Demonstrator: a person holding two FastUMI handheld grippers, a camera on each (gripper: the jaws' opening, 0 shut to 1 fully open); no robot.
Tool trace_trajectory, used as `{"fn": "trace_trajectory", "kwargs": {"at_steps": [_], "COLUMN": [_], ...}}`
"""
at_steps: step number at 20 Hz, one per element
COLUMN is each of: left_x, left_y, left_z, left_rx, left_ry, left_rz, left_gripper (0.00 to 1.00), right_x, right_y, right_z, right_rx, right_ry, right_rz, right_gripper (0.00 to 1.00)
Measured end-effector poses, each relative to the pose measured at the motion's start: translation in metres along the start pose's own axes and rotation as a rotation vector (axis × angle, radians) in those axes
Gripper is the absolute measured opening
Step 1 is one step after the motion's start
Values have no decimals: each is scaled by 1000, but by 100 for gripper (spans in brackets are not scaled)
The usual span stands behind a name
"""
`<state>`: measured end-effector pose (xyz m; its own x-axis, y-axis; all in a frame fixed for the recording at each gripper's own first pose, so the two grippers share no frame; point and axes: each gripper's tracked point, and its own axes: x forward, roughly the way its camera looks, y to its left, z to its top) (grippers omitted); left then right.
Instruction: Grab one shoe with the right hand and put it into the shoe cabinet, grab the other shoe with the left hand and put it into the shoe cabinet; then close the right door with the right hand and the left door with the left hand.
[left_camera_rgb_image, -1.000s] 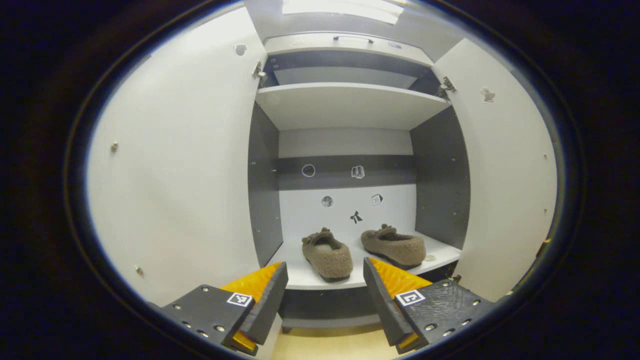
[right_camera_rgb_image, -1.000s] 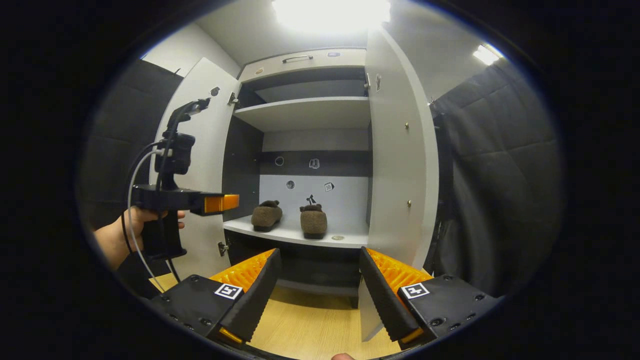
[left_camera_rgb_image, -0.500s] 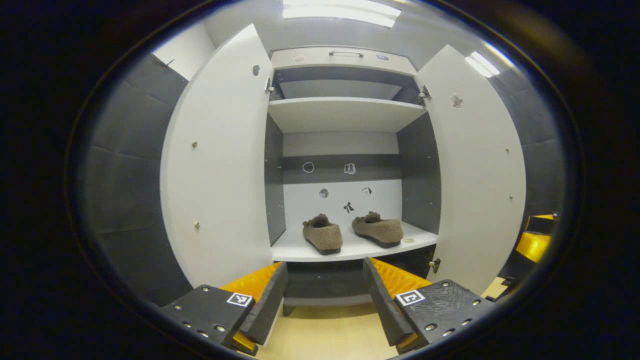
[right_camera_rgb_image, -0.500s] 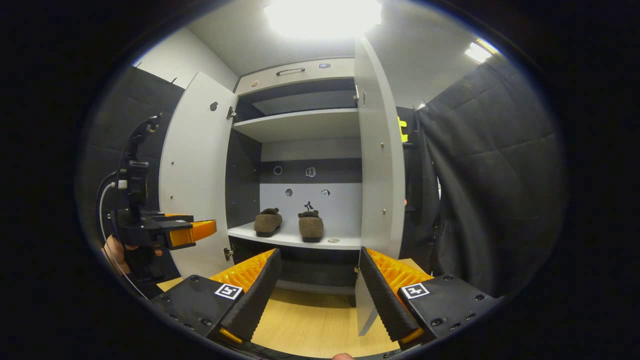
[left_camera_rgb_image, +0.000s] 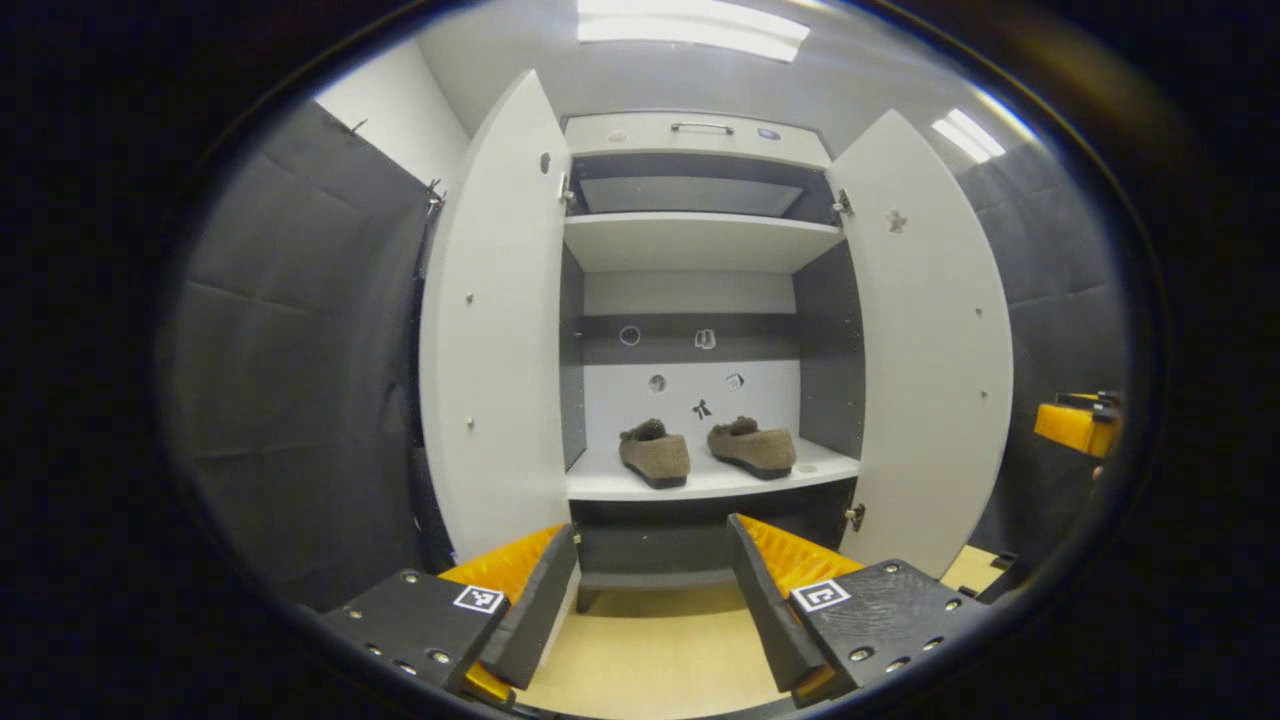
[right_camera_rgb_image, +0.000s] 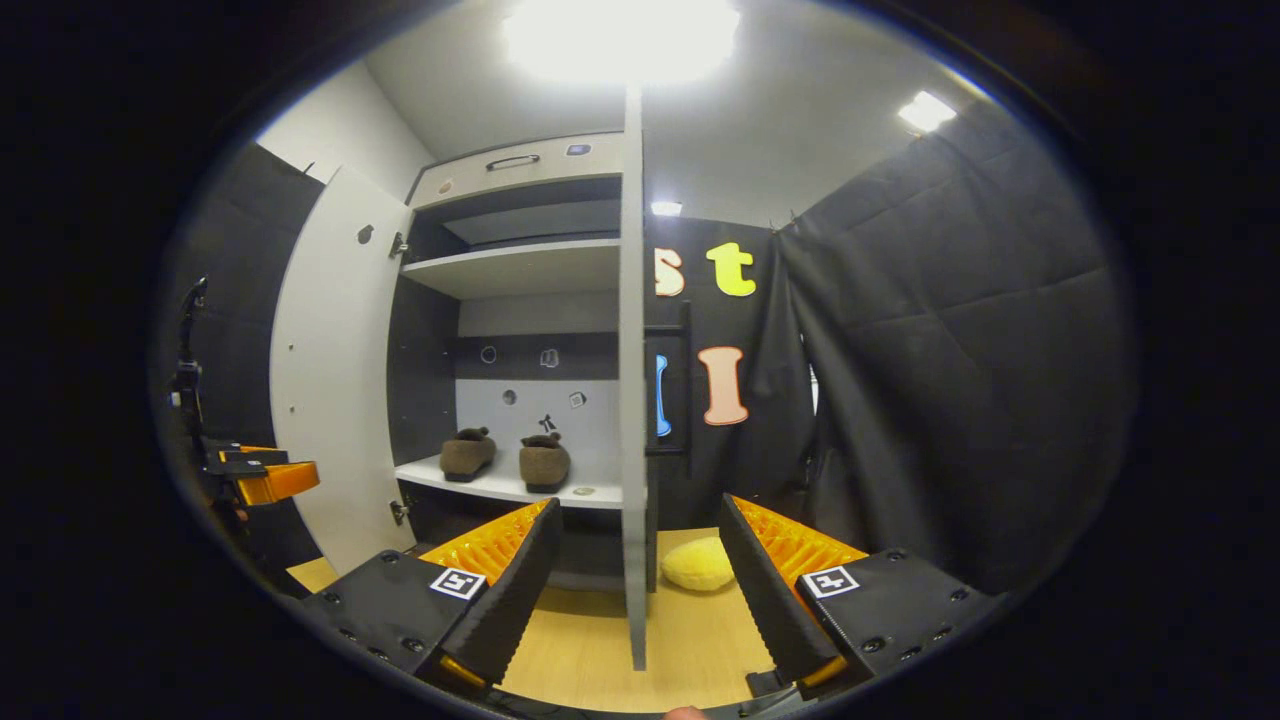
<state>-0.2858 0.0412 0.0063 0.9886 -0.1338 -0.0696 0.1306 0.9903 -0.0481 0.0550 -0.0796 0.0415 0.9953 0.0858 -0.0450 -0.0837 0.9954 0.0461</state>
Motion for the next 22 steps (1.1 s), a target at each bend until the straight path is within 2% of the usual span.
{"fn": "trace_trajectory", "kwargs": {"at_steps": [3, 8, 12, 13, 14, 15, 16, 18, 21, 22], "left_x": [-15, -26, -33, -34, -38, -39, -39, -38, -30, -26], "left_y": [16, 47, 81, 92, 104, 116, 129, 159, 193, 201], "left_z": [-3, -16, -15, -13, -11, -9, -7, -6, -6, -5], "left_rx": [10, -29, -33, -30, -26, -24, -23, -27, -38, -43], "left_ry": [11, 40, 30, 26, 23, 19, 14, 8, 6, 4], "left_rz": [30, 81, 116, 128, 143, 157, 173, 207, 239, 244], "left_gripper": [87, 87, 87, 87, 88, 88, 88, 88, 88, 88], "right_x": [12, 40, 66, 72, 76, 80, 82, 83, 81, 81], "right_y": [-35, -79, -83, -83, -82, -79, -77, -79, -70, -67], "right_z": [10, 35, 45, 45, 43, 41, 39, 34, 40, 38], "right_rx": [-1, -1, 17, 6, -9, -24, -38, -71, -51, -53], "right_ry": [-3, -26, -33, -30, -23, -13, -1, 17, 4, 6], "right_rz": [-89, -234, -306, -333, -353, -370, -391, -444, -427, -426], "right_gripper": [99, 99, 98, 92, 97, 92, 98, 96, 96, 92]}}
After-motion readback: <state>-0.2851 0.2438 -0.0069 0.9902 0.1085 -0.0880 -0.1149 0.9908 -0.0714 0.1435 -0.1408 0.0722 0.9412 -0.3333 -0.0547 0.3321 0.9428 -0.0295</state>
